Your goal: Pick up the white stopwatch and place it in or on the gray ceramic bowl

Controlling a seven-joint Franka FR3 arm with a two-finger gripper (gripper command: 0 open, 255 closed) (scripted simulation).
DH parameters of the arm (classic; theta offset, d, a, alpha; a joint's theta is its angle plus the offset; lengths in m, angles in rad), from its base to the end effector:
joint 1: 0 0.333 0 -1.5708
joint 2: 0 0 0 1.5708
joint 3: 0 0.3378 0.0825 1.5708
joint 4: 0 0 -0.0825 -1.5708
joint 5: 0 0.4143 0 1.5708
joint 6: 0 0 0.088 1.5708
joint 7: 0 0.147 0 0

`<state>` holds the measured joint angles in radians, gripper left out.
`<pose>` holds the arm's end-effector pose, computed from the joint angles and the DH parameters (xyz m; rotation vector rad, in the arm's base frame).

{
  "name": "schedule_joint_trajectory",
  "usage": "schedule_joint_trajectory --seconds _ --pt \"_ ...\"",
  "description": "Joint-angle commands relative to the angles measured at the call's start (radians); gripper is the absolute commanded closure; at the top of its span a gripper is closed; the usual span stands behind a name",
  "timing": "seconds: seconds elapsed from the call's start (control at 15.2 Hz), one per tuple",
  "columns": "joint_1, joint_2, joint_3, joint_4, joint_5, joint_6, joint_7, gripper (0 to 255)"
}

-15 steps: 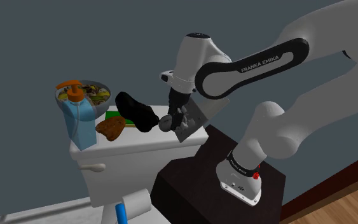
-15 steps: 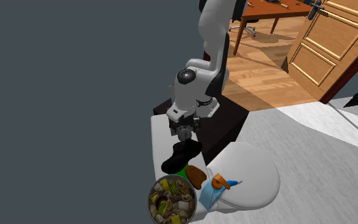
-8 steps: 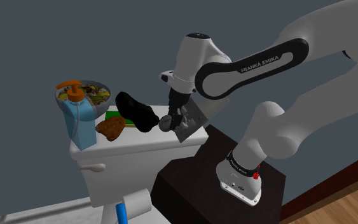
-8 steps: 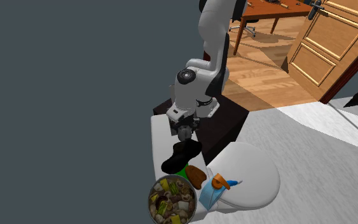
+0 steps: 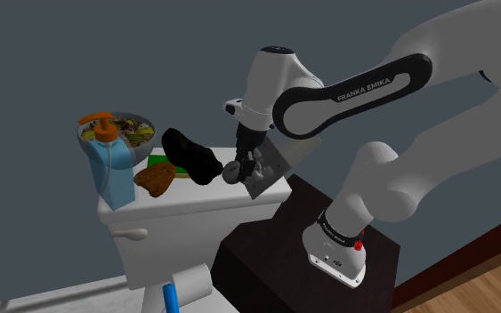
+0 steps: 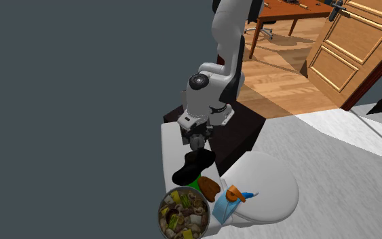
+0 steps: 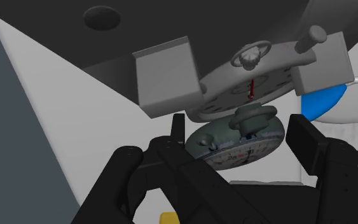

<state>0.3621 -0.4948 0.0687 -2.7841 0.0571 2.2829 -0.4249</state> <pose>0.3324 0.1520 0.3109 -2.8778 -1.2336 0.0106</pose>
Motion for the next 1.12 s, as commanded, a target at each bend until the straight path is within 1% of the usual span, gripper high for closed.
schedule_joint_trajectory --seconds 0.0,1.06 --pt "0.000 -0.010 -0.001 0.007 -0.001 -0.017 0.000 255" --pt "-0.002 -0.126 -0.009 0.152 -0.007 -0.279 0.003 255"
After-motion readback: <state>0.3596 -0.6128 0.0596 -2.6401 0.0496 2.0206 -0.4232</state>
